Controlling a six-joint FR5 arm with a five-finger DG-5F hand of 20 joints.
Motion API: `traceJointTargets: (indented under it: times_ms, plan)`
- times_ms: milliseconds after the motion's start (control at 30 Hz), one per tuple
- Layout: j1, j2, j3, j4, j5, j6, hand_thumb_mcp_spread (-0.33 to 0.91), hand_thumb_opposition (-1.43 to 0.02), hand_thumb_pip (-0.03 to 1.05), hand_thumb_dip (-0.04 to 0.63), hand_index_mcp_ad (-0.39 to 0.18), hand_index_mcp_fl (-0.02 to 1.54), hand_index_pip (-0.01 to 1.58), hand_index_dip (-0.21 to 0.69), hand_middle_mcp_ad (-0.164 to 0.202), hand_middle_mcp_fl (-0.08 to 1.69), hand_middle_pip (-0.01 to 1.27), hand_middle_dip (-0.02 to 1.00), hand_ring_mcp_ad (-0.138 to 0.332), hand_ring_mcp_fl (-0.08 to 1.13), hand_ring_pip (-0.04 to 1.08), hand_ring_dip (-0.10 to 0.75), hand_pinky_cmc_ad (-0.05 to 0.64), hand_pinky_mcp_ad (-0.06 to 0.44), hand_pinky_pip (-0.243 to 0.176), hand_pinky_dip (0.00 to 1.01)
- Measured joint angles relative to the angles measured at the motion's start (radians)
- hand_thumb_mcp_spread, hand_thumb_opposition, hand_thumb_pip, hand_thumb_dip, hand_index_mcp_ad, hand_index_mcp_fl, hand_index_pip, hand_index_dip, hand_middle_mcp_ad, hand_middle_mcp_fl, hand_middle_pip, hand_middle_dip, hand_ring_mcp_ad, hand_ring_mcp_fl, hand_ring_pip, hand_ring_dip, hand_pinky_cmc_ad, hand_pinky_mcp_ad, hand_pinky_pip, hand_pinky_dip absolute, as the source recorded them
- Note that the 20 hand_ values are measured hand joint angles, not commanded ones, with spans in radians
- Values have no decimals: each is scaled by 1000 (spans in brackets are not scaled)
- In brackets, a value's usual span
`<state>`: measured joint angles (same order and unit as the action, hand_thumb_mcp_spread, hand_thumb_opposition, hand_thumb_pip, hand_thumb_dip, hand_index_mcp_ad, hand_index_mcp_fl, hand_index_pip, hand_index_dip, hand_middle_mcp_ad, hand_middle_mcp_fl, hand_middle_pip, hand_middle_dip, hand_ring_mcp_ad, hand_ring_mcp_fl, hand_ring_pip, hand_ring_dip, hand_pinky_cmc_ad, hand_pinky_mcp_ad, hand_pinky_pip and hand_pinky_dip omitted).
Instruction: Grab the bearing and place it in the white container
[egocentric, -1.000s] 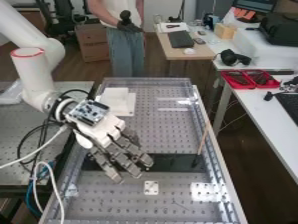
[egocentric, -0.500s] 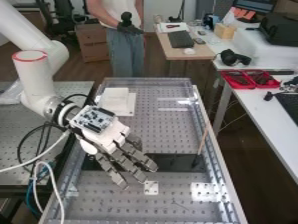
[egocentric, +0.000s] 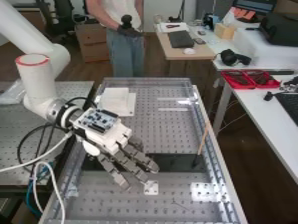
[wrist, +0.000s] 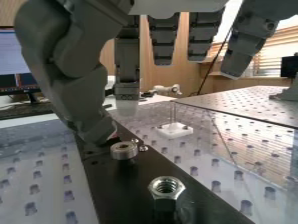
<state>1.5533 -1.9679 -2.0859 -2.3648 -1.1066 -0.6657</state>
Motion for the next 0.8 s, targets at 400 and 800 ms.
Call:
traceJointTargets:
  times_ms: [400, 800]
  plan:
    - [-10, -18, -11, 44, -13, -43, 367, -885, 693, 302, -63, 23, 1524, 127, 86, -7, 140, 175, 161, -2, 79, 84, 363, 293, -89, 328]
    - [-19, -35, 7, 38, -35, -54, 367, -885, 691, 302, -63, 16, 1534, 131, 84, -12, 136, 175, 161, -2, 73, 86, 363, 293, -89, 358]
